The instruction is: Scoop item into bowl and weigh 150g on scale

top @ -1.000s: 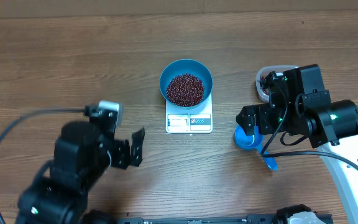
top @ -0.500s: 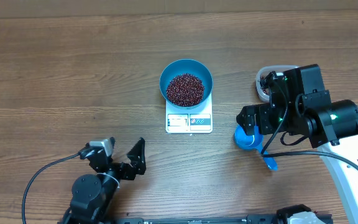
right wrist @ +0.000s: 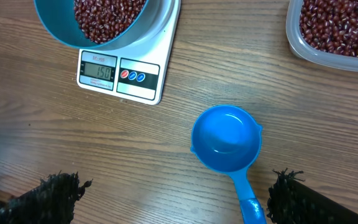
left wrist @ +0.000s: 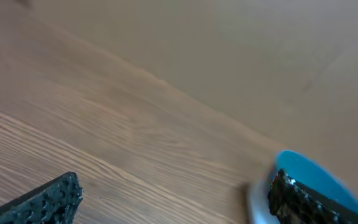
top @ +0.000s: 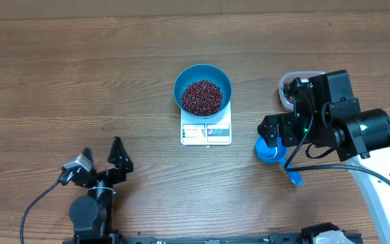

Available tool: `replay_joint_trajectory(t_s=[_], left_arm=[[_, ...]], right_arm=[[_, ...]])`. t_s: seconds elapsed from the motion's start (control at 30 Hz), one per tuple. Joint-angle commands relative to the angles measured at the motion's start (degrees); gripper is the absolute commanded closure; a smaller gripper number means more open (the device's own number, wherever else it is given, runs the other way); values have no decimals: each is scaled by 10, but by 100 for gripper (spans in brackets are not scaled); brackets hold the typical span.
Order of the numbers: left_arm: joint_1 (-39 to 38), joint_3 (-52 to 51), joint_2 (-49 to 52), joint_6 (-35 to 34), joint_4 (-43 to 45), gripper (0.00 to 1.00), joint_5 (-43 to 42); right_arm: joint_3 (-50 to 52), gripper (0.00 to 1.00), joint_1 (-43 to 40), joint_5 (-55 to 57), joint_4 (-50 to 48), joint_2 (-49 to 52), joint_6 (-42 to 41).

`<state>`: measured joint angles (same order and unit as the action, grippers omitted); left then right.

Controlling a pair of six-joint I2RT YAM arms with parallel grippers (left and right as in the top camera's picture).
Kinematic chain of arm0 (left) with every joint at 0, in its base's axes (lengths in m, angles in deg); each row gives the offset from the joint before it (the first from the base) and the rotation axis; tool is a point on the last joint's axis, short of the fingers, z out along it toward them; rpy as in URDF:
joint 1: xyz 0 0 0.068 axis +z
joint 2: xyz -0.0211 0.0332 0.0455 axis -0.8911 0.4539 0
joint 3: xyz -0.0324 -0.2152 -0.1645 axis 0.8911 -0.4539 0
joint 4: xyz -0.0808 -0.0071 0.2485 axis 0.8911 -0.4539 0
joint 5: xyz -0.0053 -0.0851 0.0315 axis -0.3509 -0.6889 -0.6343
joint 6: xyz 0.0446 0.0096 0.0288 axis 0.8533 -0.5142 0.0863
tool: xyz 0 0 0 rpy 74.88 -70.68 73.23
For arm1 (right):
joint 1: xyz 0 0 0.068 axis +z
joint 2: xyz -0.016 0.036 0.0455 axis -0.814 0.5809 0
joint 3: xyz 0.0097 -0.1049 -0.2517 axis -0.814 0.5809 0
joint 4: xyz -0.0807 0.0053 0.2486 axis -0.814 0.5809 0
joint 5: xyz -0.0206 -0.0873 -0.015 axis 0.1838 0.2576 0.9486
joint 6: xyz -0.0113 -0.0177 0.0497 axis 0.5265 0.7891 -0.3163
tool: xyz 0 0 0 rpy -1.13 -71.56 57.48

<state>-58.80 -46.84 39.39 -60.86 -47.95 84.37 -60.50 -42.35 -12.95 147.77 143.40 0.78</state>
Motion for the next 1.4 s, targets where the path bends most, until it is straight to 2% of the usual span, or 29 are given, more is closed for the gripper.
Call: replay_joint_trajectory(t_s=[0.0, 0.1, 1.17, 1.37], left_arm=[[42, -4, -7, 156, 2, 0, -31], [45, -4, -7, 203, 2, 0, -28], [45, -4, -6, 197, 2, 0, -27], [45, -4, -6, 197, 2, 0, -27]], right_arm=[[-14, 0, 3, 3, -1, -6, 3], [-14, 0, 3, 3, -1, -6, 3], [-13, 0, 3, 3, -1, -5, 3], [4, 0, 3, 19, -19, -73, 3]])
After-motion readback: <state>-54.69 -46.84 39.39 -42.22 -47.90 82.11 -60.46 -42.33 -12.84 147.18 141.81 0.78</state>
